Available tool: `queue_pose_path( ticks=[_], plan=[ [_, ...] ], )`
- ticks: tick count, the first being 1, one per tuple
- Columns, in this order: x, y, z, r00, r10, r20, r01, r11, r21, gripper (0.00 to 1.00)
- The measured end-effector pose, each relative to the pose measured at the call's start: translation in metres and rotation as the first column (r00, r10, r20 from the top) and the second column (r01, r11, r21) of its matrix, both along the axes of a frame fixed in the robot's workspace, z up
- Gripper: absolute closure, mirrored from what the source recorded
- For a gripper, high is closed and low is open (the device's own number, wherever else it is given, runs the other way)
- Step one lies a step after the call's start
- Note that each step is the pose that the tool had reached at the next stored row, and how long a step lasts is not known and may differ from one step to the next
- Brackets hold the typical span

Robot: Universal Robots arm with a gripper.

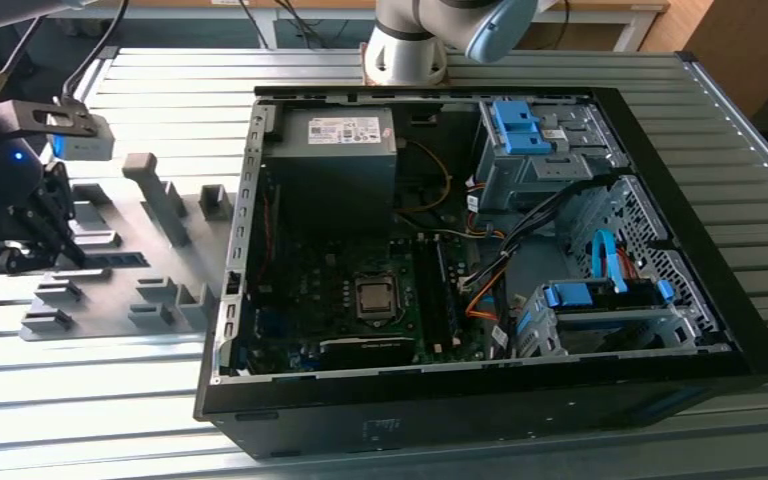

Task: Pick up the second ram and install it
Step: 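Pick up the second ram and move it above second insertion slot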

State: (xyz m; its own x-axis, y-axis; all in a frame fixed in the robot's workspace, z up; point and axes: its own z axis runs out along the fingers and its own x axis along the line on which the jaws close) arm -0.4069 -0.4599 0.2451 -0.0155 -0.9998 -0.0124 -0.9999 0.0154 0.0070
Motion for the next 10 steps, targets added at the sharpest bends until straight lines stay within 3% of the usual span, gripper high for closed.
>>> queue_pose_path(
  ticks=[10],
  plan=[
    [0.0000, 0.0000, 0.0065, 1.0000, 0.000, -0.0001, 0.000, 1.0000, 0.0001, 0.86]
  ],
)
